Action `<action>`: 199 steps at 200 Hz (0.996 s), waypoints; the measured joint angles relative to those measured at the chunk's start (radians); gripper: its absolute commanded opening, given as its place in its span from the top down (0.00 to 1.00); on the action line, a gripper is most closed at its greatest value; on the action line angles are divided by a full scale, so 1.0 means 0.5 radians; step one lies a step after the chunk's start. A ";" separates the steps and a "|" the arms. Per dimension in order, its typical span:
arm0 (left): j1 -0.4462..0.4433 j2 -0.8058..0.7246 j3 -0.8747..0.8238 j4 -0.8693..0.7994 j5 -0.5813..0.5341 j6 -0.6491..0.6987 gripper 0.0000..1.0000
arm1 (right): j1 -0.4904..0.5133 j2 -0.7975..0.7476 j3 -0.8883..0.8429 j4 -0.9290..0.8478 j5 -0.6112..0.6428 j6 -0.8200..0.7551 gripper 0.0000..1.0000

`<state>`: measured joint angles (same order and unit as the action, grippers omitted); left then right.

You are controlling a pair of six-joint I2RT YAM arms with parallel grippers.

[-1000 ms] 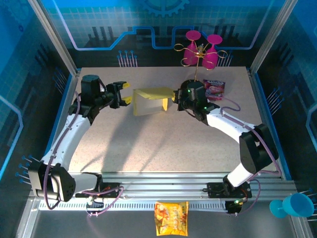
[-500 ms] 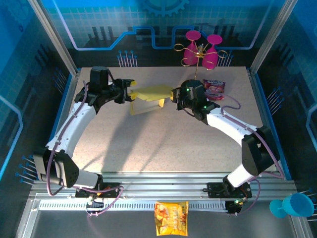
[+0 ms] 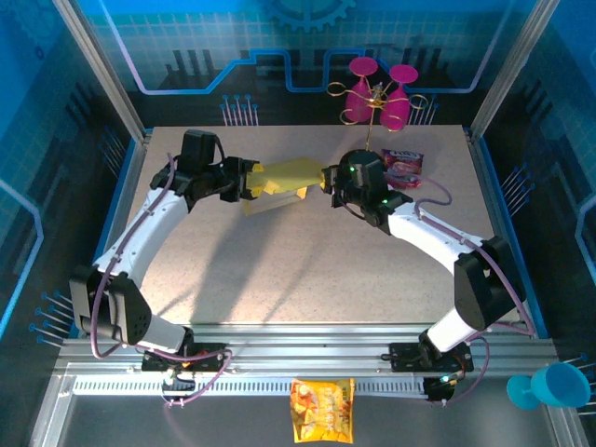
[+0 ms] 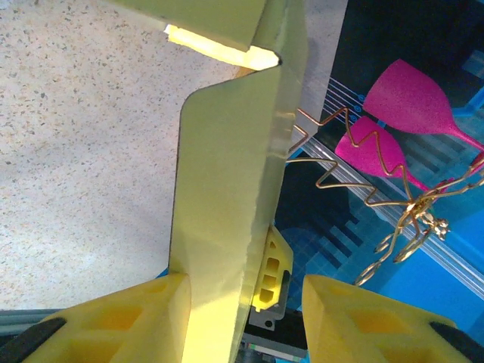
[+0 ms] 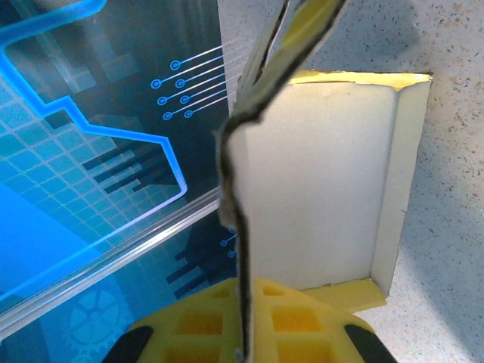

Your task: Fold the paper box

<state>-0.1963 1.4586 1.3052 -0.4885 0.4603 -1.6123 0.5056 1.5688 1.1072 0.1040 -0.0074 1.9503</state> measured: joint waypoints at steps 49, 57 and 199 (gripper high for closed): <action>-0.034 0.044 0.000 0.021 -0.002 -0.001 0.57 | 0.005 0.000 0.000 0.000 0.000 -0.021 1.00; -0.040 0.053 0.000 0.032 -0.002 -0.002 0.57 | 0.008 0.000 0.000 0.000 0.000 -0.028 1.00; -0.063 0.146 -0.001 0.144 0.019 0.029 0.77 | 0.026 0.000 0.136 -0.238 0.068 -0.179 1.00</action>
<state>-0.2276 1.5314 1.3048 -0.4164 0.4698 -1.5978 0.5186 1.5688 1.1751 -0.0151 0.0265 1.8606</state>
